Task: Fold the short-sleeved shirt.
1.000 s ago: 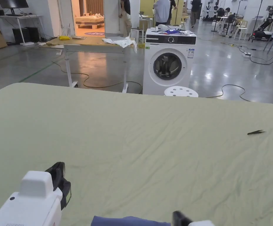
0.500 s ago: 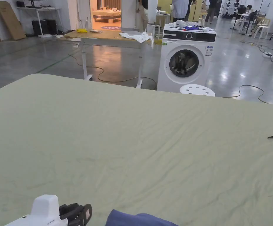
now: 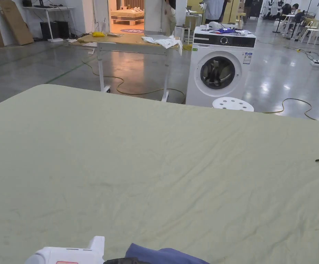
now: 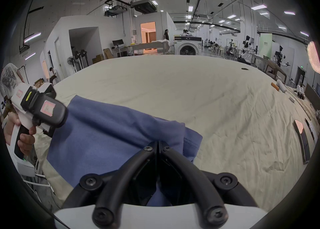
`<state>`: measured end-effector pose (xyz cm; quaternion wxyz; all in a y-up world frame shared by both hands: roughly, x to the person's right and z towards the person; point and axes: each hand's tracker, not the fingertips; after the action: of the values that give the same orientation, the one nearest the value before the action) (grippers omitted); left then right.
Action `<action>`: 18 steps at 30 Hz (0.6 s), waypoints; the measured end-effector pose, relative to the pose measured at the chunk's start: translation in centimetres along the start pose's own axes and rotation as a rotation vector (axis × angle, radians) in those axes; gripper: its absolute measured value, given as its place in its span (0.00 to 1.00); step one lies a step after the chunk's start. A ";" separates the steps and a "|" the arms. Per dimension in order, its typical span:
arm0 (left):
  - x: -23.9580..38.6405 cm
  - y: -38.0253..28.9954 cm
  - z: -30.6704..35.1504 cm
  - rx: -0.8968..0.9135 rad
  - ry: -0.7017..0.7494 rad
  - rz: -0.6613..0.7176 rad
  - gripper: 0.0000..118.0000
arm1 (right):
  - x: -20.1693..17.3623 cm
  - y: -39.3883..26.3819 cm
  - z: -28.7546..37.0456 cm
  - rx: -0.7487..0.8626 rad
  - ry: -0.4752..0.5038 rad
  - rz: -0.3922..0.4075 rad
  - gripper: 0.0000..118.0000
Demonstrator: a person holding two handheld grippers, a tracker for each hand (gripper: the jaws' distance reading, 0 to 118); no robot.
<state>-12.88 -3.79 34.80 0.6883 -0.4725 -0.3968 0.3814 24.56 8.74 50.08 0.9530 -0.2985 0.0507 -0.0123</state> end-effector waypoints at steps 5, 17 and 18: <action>0.2 1.3 -0.3 -0.027 0.099 -0.060 0.30 | 0.2 0.1 -0.1 -0.010 0.001 0.003 0.00; 3.6 0.7 1.1 0.010 -0.004 -0.006 0.17 | 0.4 3.1 1.8 0.076 0.007 0.060 0.00; 3.3 1.5 2.3 0.012 -0.002 -0.019 0.17 | 0.7 3.9 2.1 0.109 -0.011 0.074 0.00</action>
<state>-13.82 0.38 34.56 0.6944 -0.4644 -0.3997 0.3775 25.46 13.09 49.56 0.9679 -0.2440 0.0559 0.0218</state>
